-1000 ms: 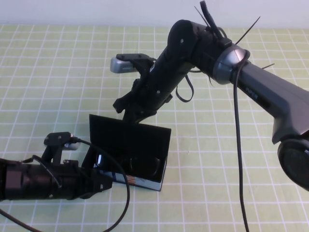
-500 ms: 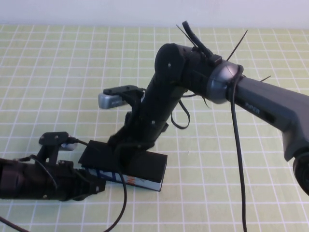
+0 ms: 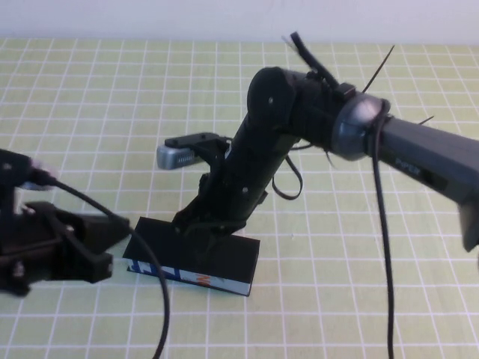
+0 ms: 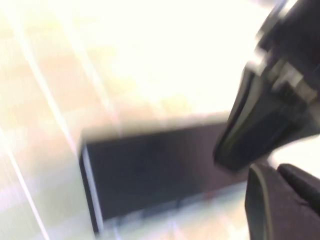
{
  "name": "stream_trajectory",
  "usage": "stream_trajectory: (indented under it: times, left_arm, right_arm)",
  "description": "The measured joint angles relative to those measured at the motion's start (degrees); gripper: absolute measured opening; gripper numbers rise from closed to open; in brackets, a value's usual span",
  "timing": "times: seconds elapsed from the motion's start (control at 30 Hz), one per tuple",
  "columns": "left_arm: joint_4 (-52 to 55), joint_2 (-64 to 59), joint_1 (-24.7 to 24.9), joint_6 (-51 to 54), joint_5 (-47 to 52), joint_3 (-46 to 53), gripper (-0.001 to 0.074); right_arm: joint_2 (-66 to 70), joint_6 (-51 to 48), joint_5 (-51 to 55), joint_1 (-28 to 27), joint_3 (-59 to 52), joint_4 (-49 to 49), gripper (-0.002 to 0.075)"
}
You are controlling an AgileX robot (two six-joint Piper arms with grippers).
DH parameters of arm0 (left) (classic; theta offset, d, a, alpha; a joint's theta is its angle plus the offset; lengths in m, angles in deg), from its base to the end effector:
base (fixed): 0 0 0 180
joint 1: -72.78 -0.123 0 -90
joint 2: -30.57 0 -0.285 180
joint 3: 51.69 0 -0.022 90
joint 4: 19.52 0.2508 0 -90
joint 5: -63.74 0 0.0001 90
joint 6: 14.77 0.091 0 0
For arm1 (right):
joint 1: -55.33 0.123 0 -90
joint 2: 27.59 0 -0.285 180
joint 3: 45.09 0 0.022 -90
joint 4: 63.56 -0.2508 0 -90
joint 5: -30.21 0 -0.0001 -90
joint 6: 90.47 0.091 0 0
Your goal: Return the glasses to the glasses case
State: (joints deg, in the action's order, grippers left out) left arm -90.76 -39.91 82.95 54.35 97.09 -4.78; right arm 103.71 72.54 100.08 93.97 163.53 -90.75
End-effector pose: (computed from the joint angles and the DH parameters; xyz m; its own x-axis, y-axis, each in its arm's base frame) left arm 0.1861 -0.0816 0.2465 -0.6119 0.1286 -0.7804 0.5605 0.7667 -0.3131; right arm 0.3282 0.3124 0.2225 -0.6890 -0.6910 -0.2188 -0.7094 0.5808 0.3993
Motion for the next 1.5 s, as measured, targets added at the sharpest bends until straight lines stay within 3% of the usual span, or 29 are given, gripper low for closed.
stream_trajectory:
  times: [0.33,0.7,1.1,1.5]
  left_arm:
    - [-0.7,35.7,0.0,-0.7,-18.1,6.9,-0.0004]
    - [-1.0,61.8,0.0,-2.8,-24.4,19.9,-0.0004]
    - [-1.0,63.3,0.0,-1.1,-27.1,31.7,-0.0004]
    - [-2.0,63.3,0.0,-0.9,-27.2,31.8,-0.0004]
  right_arm:
    - [-16.6,0.6,-0.5,0.0,-4.2,3.5,-0.0011]
    - [-46.0,6.8,-18.3,0.0,-36.4,6.8,-0.0011]
    - [-73.1,8.1,-42.3,0.0,-70.4,7.3,-0.0011]
    - [-80.0,8.1,-51.7,0.0,-80.0,4.5,-0.0011]
